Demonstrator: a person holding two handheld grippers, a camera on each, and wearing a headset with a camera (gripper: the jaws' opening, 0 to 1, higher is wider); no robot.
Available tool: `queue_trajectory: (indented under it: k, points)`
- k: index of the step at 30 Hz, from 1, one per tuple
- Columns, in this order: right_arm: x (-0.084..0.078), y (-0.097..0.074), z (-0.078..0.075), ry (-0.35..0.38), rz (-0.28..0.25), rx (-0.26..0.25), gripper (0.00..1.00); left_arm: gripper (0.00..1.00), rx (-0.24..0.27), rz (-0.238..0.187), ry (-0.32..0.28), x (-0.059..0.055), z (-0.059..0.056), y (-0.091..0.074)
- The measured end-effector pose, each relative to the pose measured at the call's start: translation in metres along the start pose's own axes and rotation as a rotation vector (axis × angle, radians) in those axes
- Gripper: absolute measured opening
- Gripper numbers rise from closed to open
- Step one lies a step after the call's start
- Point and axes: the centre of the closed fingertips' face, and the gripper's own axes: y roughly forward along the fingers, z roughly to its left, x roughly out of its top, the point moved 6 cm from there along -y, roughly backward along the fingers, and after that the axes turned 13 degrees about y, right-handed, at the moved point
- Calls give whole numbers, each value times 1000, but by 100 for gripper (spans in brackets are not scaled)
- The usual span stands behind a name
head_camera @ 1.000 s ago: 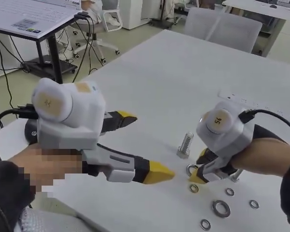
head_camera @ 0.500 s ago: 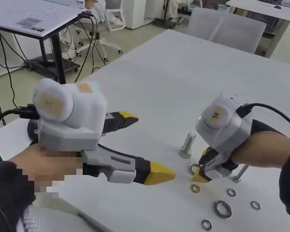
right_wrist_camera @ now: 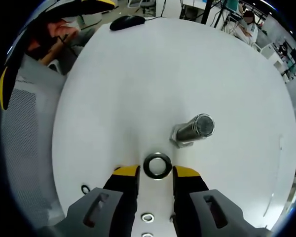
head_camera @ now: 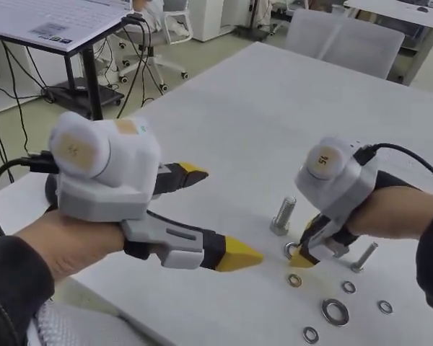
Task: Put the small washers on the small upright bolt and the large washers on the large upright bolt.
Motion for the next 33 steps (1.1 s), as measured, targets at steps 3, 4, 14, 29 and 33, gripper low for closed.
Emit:
queue_trajectory:
  k: [3,4,14,29,33]
  points:
    - [1,0,-2,1,18,9,27,88,3,0,-3,-1,0,0]
    - [1,1,-2,-2,25,12,27,88,2,1,-4,-1,-1,0]
    - [1,0,-2,-10,40,4,25,88,4,-1,-5,-2,-1,0]
    - [-2,-12,3,-23,35,-19,24,88,-11,7,-5,-3,-2,4]
    - [-3,-19,5,-26,33,-22,24,88,-13,6,-4,-3,-2,5]
